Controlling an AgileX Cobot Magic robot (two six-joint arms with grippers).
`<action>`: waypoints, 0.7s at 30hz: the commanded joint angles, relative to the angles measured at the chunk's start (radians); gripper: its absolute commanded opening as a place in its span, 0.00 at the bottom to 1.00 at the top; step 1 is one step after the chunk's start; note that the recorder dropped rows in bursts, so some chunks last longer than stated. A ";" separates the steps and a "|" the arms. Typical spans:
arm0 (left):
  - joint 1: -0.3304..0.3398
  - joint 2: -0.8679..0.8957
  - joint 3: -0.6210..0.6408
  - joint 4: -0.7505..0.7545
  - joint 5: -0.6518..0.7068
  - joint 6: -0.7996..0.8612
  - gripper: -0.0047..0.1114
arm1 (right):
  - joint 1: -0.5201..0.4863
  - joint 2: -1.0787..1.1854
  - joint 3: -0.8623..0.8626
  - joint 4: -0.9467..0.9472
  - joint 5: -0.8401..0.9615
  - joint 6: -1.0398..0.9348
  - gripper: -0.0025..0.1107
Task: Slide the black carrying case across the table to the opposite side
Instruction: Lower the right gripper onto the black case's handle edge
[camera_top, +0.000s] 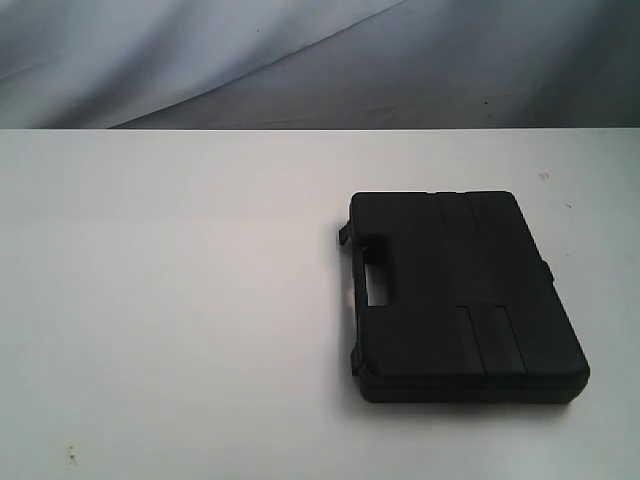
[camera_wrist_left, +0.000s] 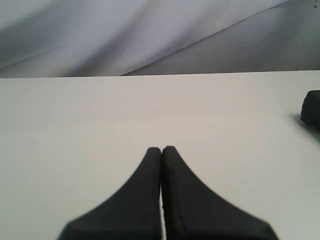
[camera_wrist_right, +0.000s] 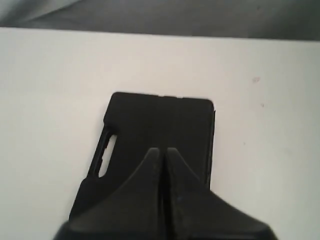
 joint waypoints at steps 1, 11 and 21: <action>0.001 -0.002 0.004 -0.008 -0.002 -0.001 0.04 | -0.003 0.223 -0.009 0.051 0.087 -0.007 0.02; 0.001 -0.002 0.004 -0.008 -0.002 -0.001 0.04 | 0.205 0.557 -0.009 0.053 0.012 0.030 0.02; 0.001 -0.002 0.004 -0.008 -0.002 -0.001 0.04 | 0.296 0.708 -0.097 0.142 -0.081 0.051 0.02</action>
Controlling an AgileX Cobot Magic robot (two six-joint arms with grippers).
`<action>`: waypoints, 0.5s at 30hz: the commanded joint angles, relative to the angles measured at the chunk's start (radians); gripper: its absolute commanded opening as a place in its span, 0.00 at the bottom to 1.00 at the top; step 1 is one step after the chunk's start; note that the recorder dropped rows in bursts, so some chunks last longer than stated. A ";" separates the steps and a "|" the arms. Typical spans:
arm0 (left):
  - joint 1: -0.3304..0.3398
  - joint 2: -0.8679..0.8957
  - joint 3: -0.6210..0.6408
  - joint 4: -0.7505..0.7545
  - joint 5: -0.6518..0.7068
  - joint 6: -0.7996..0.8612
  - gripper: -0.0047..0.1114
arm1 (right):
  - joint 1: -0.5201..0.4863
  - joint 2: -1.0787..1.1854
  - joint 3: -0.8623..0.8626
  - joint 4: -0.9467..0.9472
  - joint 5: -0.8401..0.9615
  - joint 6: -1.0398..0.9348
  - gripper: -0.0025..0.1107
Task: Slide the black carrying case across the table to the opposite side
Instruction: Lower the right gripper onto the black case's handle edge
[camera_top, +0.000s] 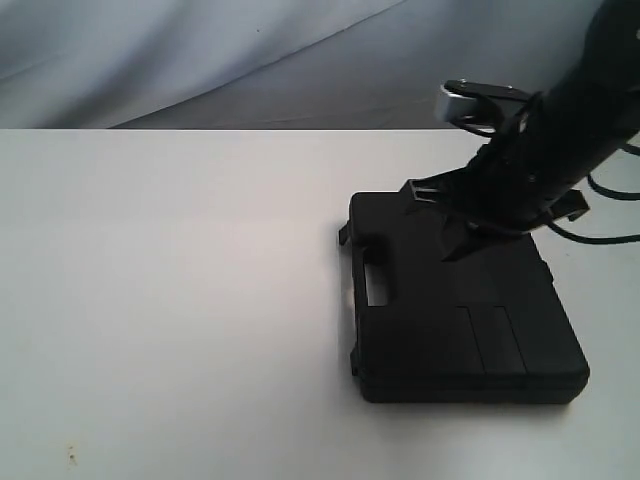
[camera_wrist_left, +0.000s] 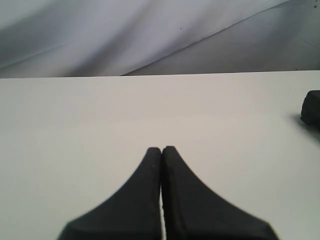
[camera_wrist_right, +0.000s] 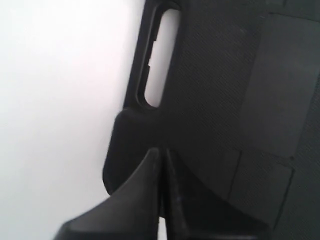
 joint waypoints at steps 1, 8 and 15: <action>0.001 -0.002 0.004 -0.008 -0.002 -0.001 0.04 | 0.041 0.074 -0.098 0.018 -0.025 0.018 0.02; 0.001 -0.002 0.004 -0.008 -0.002 -0.001 0.04 | 0.086 0.216 -0.243 0.005 -0.018 0.076 0.02; 0.001 -0.002 0.004 -0.008 -0.002 -0.001 0.04 | 0.124 0.346 -0.359 -0.062 0.050 0.147 0.02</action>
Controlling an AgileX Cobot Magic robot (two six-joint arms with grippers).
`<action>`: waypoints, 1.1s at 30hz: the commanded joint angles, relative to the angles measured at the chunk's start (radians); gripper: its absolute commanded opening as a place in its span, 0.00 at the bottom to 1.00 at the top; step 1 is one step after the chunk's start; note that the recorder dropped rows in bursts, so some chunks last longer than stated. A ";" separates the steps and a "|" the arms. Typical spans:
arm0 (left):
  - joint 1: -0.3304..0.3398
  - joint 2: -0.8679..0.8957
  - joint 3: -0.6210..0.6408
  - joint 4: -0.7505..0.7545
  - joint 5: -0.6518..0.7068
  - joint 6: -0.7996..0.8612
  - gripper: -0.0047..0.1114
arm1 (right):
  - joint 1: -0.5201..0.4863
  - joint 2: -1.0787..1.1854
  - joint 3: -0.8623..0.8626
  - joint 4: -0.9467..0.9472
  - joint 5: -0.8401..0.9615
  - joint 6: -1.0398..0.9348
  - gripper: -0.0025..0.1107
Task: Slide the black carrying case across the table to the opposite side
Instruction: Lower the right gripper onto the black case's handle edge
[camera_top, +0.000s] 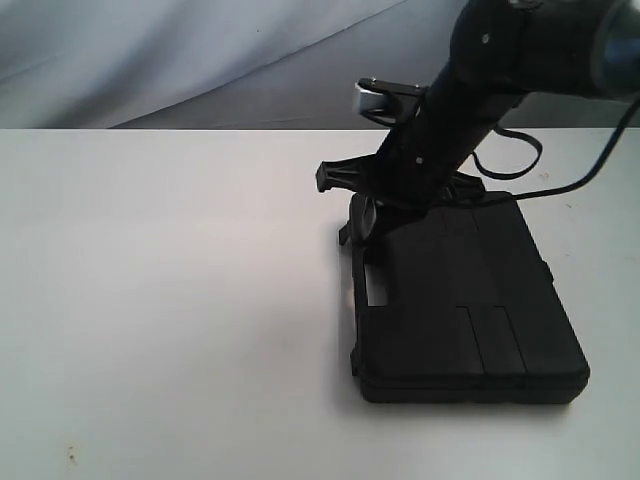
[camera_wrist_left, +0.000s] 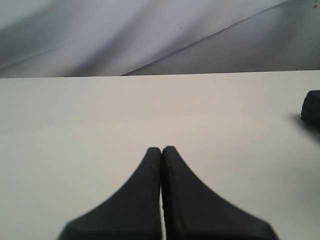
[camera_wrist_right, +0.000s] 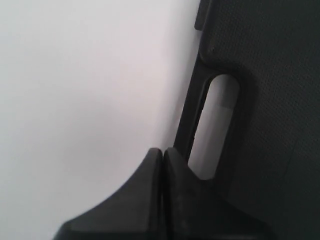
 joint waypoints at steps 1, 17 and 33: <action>0.001 -0.002 0.004 -0.008 -0.002 -0.001 0.04 | 0.038 0.073 -0.082 -0.078 0.054 0.043 0.02; 0.001 -0.002 0.004 -0.008 -0.002 -0.001 0.04 | 0.053 0.109 -0.142 -0.155 0.034 0.148 0.17; 0.001 -0.002 0.004 -0.008 -0.002 -0.001 0.04 | 0.053 0.209 -0.140 -0.149 0.049 0.193 0.35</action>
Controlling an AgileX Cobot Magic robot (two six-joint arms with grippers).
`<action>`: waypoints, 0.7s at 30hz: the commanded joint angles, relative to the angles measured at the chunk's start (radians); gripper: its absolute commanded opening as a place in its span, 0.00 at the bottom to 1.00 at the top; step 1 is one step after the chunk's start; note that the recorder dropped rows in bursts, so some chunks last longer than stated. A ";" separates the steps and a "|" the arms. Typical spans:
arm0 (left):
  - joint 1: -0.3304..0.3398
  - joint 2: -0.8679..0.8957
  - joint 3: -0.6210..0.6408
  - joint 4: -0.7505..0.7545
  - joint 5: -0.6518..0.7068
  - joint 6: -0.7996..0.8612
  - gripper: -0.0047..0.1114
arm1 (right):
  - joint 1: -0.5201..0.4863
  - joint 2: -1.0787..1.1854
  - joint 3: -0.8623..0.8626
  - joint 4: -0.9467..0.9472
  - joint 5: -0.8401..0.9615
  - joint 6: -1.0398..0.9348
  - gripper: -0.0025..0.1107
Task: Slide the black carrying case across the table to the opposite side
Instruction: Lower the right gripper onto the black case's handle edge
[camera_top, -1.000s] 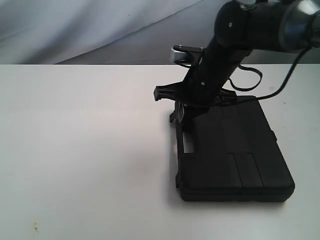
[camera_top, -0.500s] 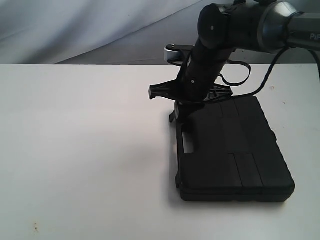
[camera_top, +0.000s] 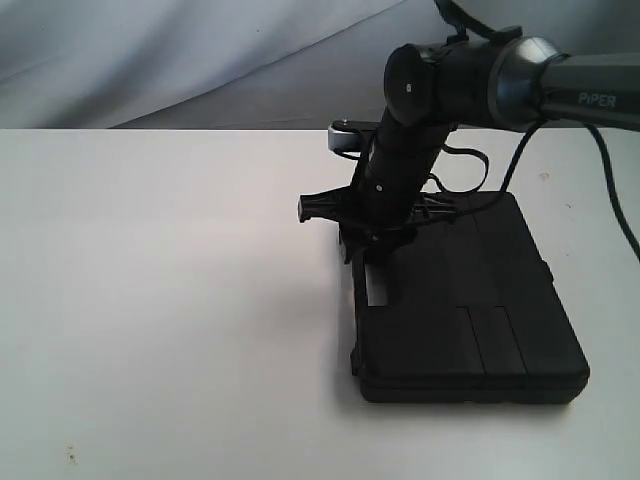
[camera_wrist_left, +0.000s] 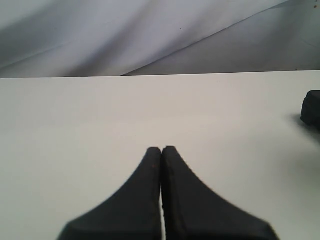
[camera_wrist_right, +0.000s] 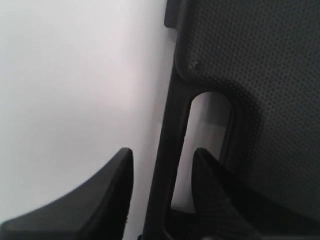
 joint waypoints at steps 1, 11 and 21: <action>0.001 -0.002 0.004 -0.008 -0.002 -0.001 0.04 | 0.002 0.026 -0.005 0.005 0.006 0.007 0.35; 0.001 -0.002 0.004 -0.008 -0.002 -0.001 0.04 | 0.025 0.082 -0.005 0.006 -0.003 0.028 0.35; 0.001 -0.002 0.004 -0.008 -0.002 -0.001 0.04 | 0.041 0.108 -0.006 0.024 -0.053 0.056 0.30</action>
